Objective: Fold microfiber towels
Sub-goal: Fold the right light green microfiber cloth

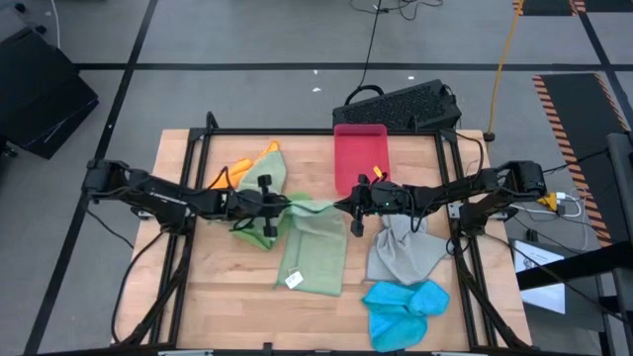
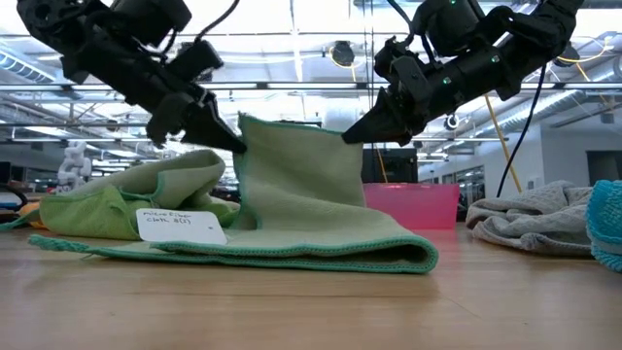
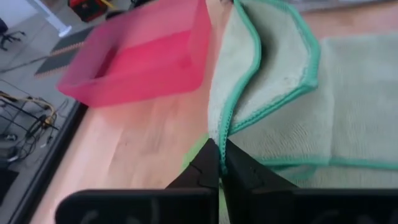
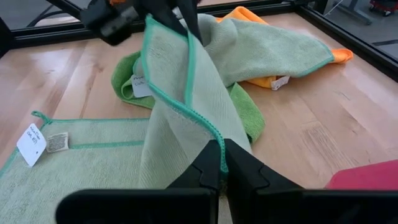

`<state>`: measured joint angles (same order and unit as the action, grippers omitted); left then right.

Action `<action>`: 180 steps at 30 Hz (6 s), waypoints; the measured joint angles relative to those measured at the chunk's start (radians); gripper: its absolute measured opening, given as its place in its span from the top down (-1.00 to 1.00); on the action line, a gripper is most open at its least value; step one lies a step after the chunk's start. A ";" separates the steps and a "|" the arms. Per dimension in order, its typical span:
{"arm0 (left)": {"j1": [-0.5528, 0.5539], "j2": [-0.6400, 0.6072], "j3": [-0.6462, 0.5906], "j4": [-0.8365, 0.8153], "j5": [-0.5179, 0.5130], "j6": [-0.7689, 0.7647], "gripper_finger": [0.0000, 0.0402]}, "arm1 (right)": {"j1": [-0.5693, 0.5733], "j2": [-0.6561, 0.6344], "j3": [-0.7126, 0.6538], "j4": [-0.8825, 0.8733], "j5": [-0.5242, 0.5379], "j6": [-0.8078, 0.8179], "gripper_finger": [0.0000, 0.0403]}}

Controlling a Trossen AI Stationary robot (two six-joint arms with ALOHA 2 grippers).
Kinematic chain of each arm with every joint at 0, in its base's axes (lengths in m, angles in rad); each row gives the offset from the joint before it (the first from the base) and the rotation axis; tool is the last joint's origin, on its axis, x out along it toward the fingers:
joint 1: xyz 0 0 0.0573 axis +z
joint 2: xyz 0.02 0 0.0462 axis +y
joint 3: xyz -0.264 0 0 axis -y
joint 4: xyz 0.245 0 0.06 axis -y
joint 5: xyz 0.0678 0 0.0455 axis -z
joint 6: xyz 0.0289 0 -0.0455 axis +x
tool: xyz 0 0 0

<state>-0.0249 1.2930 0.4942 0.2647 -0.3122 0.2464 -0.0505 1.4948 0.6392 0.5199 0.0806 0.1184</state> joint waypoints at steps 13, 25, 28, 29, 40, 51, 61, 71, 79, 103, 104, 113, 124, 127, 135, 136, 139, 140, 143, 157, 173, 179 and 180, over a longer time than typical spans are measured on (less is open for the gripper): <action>-0.014 -0.048 0.001 -0.048 0.024 -0.037 0.93 | 0.001 0.000 0.000 0.004 0.051 0.029 0.86; -0.014 -0.027 0.000 -0.056 0.032 -0.137 0.97 | 0.000 0.000 0.000 0.030 0.055 0.000 0.51; -0.014 -0.027 0.000 -0.036 0.032 -0.126 0.97 | 0.006 -0.001 0.000 0.030 0.104 0.000 0.50; -0.014 -0.027 0.000 -0.032 0.032 -0.126 0.95 | 0.007 -0.005 0.000 0.028 0.122 -0.004 0.50; -0.013 -0.027 0.000 -0.022 0.023 -0.133 0.94 | 0.058 -0.055 0.000 0.022 0.237 -0.021 0.50; 0.022 -0.027 0.000 -0.027 0.022 -0.147 0.97 | 0.180 -0.058 0.000 0.049 0.237 0.142 0.50; 0.081 -0.027 0.000 -0.030 0.022 -0.147 0.98 | 0.331 0.107 0.062 0.128 0.312 0.266 0.61; 0.118 -0.027 0.000 -0.044 0.021 -0.171 0.98 | 0.407 0.397 0.259 0.119 0.307 0.318 0.95; 0.125 -0.027 0.001 -0.048 0.021 -0.176 0.92 | 0.418 0.456 0.379 0.043 0.284 0.327 0.99; 0.140 -0.019 0.001 -0.051 0.050 -0.299 0.88 | 0.467 0.515 0.381 -0.264 0.229 0.605 1.00; 0.137 -0.015 0.001 -0.058 0.050 -0.302 0.87 | 0.476 0.515 0.381 -0.264 0.226 0.609 1.00; 0.158 -0.003 0.001 -0.101 -0.007 -0.328 0.38 | 0.511 0.516 0.379 -0.279 0.206 0.655 1.00; 0.105 -0.040 0.001 -0.247 0.027 -0.428 -0.06 | 0.525 0.517 0.377 -0.302 0.155 0.728 1.00; 0.101 -0.001 -0.014 -0.293 -0.046 -0.386 0.01 | 0.525 0.518 0.377 -0.312 0.132 0.735 1.00; 0.296 0.063 -0.171 -0.101 -0.134 -0.312 0.25 | 0.527 0.519 0.377 -0.320 0.122 0.809 1.00; 0.320 0.062 -0.176 -0.097 -0.132 -0.315 0.27 | 0.529 0.519 0.377 -0.319 0.123 0.814 1.00; 0.356 0.039 -0.176 -0.103 -0.086 -0.328 0.34 | 0.530 0.519 0.376 -0.290 0.128 0.815 1.00; 0.357 0.030 -0.173 -0.104 -0.059 -0.332 0.35 | 0.530 0.519 0.376 -0.283 0.130 0.813 1.00; 0.336 -0.010 -0.154 -0.104 0.008 -0.353 0.39 | 0.531 0.519 0.376 -0.244 0.146 0.799 1.00; 0.135 -0.232 -0.134 -0.084 -0.067 -0.458 0.40 | 0.531 0.430 0.372 -0.331 0.211 0.787 1.00; 0.076 -0.259 -0.133 -0.027 -0.228 -0.448 0.40 | 0.452 0.348 0.343 -0.417 0.285 0.270 0.67; 0.090 -0.259 -0.133 -0.004 -0.363 -0.391 0.40 | 0.310 0.305 0.269 -0.328 0.069 0.137 0.53; 0.093 -0.260 -0.133 0.005 -0.392 -0.378 0.40 | 0.286 0.290 0.258 -0.314 0.038 0.157 0.52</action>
<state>0.0684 1.0334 0.3611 0.2692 -0.7047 -0.1319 0.2355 1.7848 0.8973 0.2059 0.1186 0.2751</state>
